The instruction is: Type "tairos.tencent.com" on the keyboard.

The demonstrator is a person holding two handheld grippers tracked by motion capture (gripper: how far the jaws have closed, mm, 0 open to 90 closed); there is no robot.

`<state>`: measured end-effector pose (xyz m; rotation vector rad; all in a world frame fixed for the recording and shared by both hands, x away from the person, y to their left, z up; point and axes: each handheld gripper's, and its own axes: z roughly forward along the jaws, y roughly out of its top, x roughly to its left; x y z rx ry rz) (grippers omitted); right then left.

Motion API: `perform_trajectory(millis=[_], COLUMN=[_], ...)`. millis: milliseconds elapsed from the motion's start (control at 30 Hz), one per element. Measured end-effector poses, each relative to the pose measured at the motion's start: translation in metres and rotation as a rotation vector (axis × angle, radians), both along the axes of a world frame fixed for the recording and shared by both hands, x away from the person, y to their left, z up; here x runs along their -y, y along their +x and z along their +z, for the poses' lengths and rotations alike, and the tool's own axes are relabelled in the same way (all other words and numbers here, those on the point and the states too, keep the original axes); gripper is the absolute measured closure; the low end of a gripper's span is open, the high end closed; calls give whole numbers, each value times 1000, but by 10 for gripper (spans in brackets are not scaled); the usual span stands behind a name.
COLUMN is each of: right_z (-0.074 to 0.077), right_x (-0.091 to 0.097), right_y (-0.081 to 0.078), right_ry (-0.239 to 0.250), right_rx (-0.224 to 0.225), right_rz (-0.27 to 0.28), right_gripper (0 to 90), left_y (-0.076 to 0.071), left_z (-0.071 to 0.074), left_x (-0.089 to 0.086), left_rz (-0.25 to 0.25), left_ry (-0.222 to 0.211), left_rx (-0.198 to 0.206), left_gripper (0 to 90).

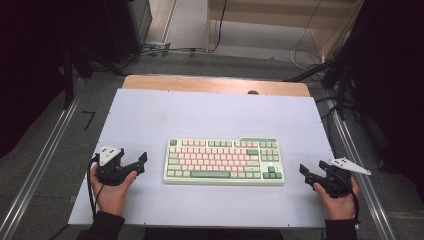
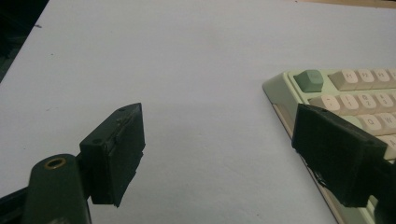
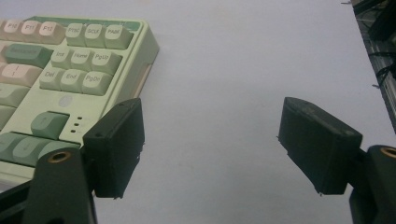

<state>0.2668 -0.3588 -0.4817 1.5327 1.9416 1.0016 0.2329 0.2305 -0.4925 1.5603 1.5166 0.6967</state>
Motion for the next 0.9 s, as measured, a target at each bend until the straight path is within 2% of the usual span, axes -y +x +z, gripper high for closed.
perform_trajectory(millis=[333, 667, 833, 867, 900], right_z=[3, 6, 9, 9, 10], right_x=[-9, -24, -35, -35, -41], right_y=[-1, -1, -1, -1, 0], right_ry=[13, 16, 24, 24, 26], right_rx=[7, 14, 26, 26, 31], right_rz=[28, 65, 93, 93, 117], right_gripper=[213, 216, 303, 303, 353], left_y=[0, 4, 7, 8, 10], left_z=[3, 7, 9, 10, 10], left_x=[7, 25, 34, 36, 42], left_rz=[-20, -70, -98, -110, -137], left_ry=[-7, -19, -22, -21, -25], left_rx=[12, 23, 32, 33, 33], left_gripper=[177, 178, 224, 224, 257])
